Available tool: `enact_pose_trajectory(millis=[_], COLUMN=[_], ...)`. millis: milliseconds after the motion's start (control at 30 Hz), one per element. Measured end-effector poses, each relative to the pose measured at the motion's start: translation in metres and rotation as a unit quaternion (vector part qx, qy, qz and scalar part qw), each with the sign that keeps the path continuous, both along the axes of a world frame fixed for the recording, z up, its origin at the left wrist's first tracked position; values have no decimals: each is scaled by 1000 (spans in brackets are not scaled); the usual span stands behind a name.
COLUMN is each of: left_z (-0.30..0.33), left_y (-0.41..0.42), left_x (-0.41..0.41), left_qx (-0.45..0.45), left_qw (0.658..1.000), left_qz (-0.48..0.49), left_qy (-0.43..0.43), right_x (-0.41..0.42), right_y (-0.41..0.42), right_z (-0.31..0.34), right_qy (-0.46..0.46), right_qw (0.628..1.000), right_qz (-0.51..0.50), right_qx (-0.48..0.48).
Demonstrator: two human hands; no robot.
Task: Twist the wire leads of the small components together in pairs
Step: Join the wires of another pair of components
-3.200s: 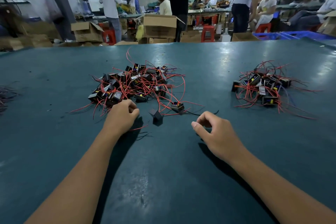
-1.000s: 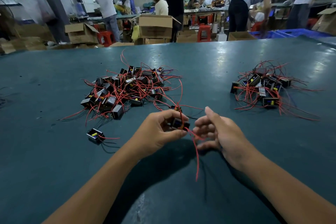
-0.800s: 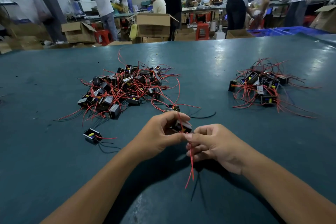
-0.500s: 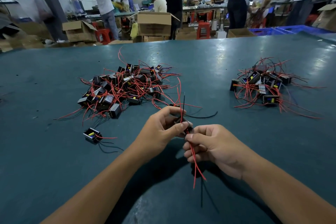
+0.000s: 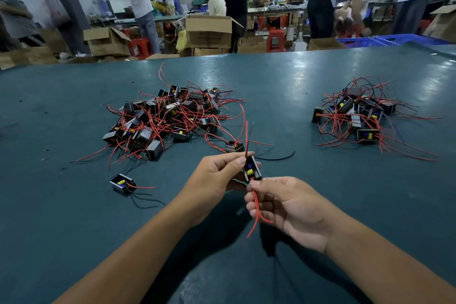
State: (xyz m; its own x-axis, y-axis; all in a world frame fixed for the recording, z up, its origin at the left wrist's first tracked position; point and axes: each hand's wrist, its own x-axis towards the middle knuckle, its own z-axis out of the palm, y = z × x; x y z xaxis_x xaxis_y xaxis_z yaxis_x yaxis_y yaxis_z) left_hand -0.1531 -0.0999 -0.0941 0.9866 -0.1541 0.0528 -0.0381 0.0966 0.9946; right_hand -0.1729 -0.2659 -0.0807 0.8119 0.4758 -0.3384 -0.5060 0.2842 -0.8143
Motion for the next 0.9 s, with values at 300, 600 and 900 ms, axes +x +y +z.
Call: enact_pose_trajectory(millis=[300,600,900], left_z=[-3,-4,-1], left_y=[5,8,41], left_x=[1,7,23], left_qx=[167,190,60], left_qw=[981,975,995], left_qz=[39,51,54], left_qy=[-89,-102,-54], right_x=[-1,-4,12], right_y=[-2,1,-8], right_z=[2,-3,-6], right_qy=[22,-7,-144], right_qw=[999,998,971], right_qz=[8,53,-106], right_qx=[26,-37,-160])
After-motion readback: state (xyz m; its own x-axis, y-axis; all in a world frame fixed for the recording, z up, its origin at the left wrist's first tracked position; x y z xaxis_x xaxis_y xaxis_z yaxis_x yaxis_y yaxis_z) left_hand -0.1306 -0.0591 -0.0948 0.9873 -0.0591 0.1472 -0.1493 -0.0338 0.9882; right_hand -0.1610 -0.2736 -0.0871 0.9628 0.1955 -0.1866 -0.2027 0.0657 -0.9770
